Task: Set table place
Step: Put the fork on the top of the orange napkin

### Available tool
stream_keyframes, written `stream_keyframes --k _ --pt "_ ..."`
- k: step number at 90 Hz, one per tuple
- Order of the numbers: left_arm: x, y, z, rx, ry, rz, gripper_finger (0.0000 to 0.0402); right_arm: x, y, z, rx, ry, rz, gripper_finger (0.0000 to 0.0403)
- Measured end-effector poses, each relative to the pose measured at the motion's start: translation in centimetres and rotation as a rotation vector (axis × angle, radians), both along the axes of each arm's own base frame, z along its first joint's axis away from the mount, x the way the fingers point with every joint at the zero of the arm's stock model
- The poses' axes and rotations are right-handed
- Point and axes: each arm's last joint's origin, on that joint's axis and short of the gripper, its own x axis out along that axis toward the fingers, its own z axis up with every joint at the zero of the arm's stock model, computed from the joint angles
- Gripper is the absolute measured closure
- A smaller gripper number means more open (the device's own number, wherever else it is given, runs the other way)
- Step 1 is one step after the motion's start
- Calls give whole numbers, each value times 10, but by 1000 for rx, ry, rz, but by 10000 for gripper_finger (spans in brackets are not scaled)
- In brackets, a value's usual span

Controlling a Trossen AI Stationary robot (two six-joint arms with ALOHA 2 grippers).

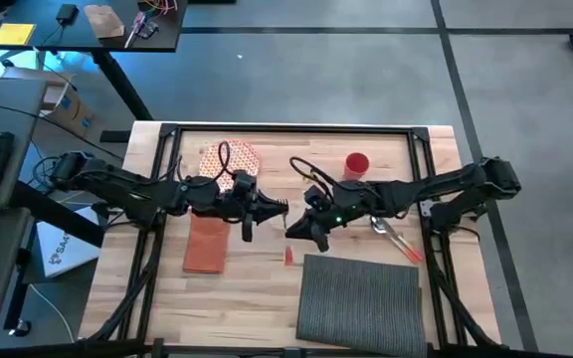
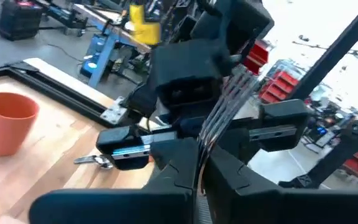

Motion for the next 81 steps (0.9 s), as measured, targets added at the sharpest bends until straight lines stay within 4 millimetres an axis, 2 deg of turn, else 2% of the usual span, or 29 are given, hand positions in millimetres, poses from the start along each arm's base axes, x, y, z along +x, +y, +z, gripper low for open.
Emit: stream_keyframes --k 14,29,35,45,64,81 --pt "-15 2 4 -34 75 -5 401 -3 -9 -6 -5 76 16 249" --pt "-44 7 -14 -130 399 -18 401 -9 -14 -7 37 147 24 197" --pt "-61 9 -25 -137 555 -13 401 -9 -13 -8 42 155 42 192" --pt "-92 18 -54 -153 751 16 401 -10 -11 -7 44 153 51 192" --pt "-142 38 -107 -321 801 66 401 -10 -8 -8 40 154 50 204" --pt "-165 50 -146 -435 782 160 401 -10 -8 -8 32 154 33 206"
